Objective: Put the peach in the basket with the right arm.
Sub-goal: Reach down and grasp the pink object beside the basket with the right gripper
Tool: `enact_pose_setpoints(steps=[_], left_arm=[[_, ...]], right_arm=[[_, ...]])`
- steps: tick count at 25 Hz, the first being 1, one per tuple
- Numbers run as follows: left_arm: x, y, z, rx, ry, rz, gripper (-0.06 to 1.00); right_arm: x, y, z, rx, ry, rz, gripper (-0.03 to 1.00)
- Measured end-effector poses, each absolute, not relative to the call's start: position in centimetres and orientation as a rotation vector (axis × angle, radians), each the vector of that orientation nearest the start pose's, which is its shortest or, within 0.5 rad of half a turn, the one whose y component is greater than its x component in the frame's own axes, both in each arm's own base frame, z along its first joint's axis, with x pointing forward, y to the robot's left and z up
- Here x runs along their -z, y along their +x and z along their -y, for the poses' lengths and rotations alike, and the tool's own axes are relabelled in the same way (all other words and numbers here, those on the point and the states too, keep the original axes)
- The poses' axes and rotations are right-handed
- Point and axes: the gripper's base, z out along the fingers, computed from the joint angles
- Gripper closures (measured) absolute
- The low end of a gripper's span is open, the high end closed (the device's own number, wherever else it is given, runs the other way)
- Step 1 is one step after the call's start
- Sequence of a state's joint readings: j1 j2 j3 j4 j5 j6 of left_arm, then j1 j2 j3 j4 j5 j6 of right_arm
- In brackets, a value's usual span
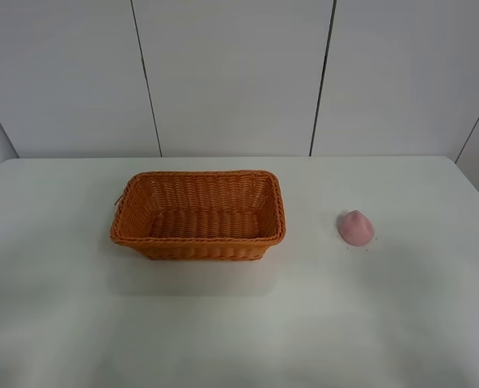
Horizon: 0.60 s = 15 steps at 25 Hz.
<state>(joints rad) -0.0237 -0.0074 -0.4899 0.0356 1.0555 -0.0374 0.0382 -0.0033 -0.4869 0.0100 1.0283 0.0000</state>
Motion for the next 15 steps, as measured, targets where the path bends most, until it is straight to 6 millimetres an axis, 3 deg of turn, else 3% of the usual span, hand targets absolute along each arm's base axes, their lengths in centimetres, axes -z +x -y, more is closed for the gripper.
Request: enact_pose_setpoints(steps=[10, 15], left_arm=[[-27.5, -0.5, -0.3, -0.004, -0.015, -2.041, -0.05], [-27.5, -0.5, -0.3, -0.004, -0.015, -2.041, -0.05]], right_arm=[[-27.6, -0.2, -0.1, -0.036, -0.039, -2.026, 0.27], [-28.7, 2.2, -0.2, -0.039, -0.032, -2.160, 0.27]])
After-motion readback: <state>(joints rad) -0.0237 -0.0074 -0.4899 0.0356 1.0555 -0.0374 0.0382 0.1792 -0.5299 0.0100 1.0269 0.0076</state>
